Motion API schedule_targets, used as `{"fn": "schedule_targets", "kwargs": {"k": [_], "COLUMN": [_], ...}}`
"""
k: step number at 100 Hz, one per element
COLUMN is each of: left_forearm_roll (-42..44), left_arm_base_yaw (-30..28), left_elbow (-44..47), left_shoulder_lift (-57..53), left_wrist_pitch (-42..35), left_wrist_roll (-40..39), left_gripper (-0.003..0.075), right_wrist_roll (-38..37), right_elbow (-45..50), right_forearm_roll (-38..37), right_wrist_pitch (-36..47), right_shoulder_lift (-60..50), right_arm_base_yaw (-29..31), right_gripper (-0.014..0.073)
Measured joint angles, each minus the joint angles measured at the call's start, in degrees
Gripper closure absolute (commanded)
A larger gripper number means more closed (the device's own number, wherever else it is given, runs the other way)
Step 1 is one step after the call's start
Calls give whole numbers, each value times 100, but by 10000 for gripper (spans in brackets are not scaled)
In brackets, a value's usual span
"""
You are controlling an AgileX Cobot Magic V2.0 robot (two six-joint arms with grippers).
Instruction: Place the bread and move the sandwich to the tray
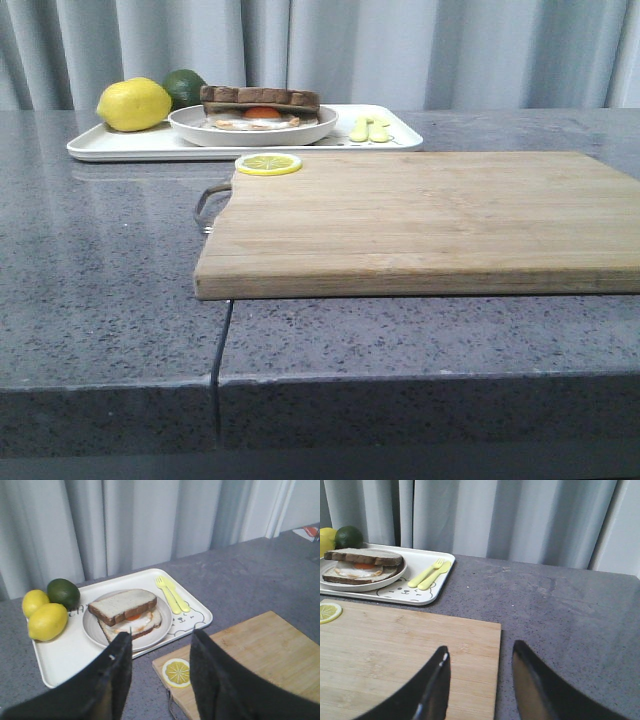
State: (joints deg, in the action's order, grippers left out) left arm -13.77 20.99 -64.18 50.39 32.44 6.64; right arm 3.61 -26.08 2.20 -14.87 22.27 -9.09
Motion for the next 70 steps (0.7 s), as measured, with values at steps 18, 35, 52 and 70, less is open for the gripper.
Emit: {"fn": "schedule_targets", "kwargs": {"k": [18, 35, 52, 70], "left_forearm_roll": [33, 33, 20, -62], "left_arm_base_yaw": [-120, -592, -1172, -1648], "left_elbow": [1256, 2401, 3264, 3769], "left_shoulder_lift": [-1069, -1742, -2281, -2681], "left_wrist_pitch": [-707, -983, -1127, -1155], "left_wrist_roll": [-138, -273, -297, -297], "left_gripper": [459, 459, 459, 459], "right_wrist_roll": [0, 11, 60, 60], "right_elbow": [0, 0, 37, 393], "right_forearm_roll": [0, 0, -36, -81], "right_wrist_pitch": [0, 0, 0, 14], "right_shoulder_lift": [0, 0, -33, -454], "right_arm_base_yaw": [0, 0, 0, 0], "right_gripper": [280, 280, 280, 280]}}
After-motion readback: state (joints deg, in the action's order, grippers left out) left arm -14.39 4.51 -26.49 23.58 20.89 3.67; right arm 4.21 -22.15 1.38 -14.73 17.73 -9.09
